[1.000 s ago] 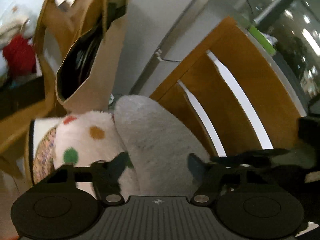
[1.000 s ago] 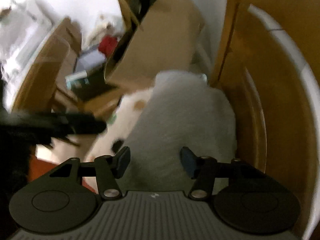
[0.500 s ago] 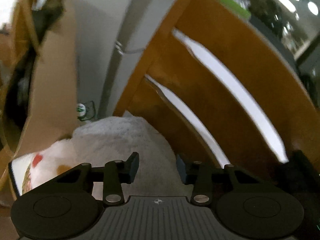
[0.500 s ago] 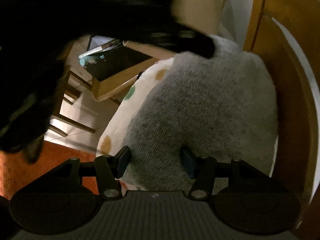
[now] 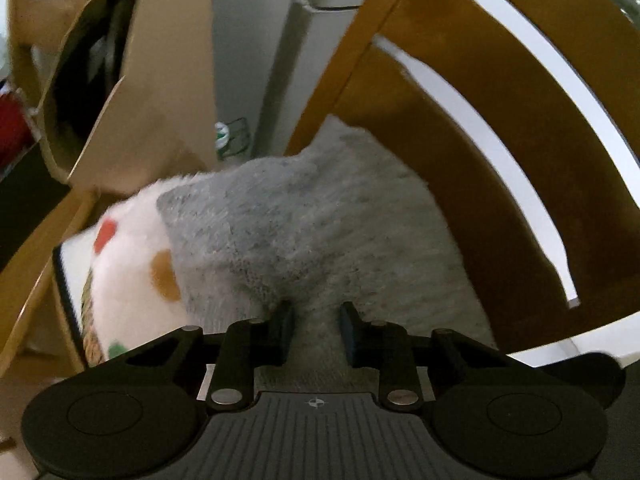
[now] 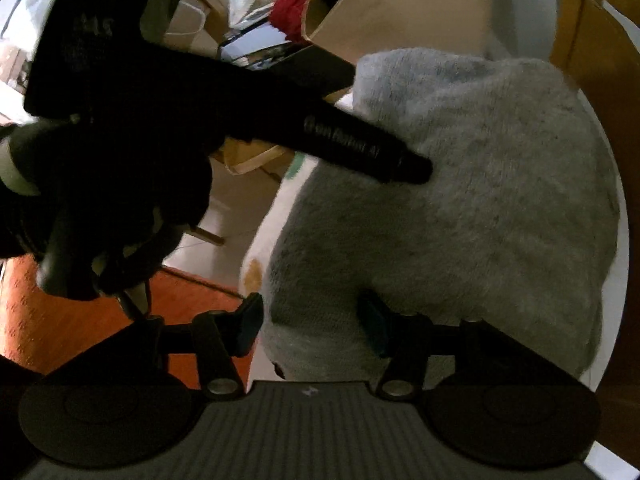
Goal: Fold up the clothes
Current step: 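Lower the bundle onto the polka-dot cushion and open both grippers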
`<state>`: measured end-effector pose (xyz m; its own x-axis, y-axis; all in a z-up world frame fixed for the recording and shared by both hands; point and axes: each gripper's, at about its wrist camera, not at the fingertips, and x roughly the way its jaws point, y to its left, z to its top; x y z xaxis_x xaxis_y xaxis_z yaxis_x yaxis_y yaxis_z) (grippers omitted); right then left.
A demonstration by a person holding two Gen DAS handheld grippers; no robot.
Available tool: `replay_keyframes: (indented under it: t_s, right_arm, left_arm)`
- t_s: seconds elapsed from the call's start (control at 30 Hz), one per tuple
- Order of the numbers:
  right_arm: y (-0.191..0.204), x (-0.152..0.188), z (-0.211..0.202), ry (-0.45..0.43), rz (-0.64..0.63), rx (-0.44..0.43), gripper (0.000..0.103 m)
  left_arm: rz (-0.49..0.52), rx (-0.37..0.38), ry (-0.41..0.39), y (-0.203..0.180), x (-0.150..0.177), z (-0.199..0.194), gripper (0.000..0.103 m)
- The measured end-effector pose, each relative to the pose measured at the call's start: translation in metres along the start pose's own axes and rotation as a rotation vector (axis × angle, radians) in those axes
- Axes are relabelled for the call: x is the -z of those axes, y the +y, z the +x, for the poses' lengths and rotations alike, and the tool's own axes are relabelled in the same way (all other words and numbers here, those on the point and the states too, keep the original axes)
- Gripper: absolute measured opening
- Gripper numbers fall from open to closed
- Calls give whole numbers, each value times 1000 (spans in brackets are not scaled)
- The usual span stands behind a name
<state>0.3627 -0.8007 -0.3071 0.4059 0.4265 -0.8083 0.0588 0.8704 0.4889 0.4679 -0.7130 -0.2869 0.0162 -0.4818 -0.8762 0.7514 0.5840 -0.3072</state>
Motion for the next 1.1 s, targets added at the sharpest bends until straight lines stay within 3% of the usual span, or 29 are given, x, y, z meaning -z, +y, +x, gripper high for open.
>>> replay_keyframes:
  t_s: [0.1, 0.2, 0.33, 0.5, 0.6, 0.73, 0.87, 1.03, 1.1]
  right_arm:
    - [3, 1, -18, -38, -24, 29, 42]
    - [-6, -4, -47, -107, -39, 109, 42]
    - [-44, -21, -68, -178, 55, 195, 42]
    - [-76, -27, -32, -78, 57, 171, 43]
    - [-68, -26, 0, -10, 17, 148, 45]
    - [-60, -23, 29, 13, -10, 137, 48]
    - [-56, -22, 26, -11, -16, 154, 48]
    - [-55, -21, -6, -51, 23, 227, 49]
    - [-54, -20, -18, -67, 39, 257, 54]
  left_arm:
    - [-29, 1, -14, 6, 3, -2, 29]
    - [-45, -5, -29, 8, 4, -2, 30]
    - [-53, -7, -50, 13, 10, -4, 30]
    - [-92, -12, -60, 28, 18, -6, 30]
    - [-110, -24, -55, 41, 27, -4, 30]
    - [-134, -38, -49, 59, 39, 1, 30]
    - [-163, -25, -66, 65, 37, -2, 30]
    - [-126, 0, -123, 44, 23, -23, 32]
    - [-127, 5, -139, 37, 20, -30, 40]
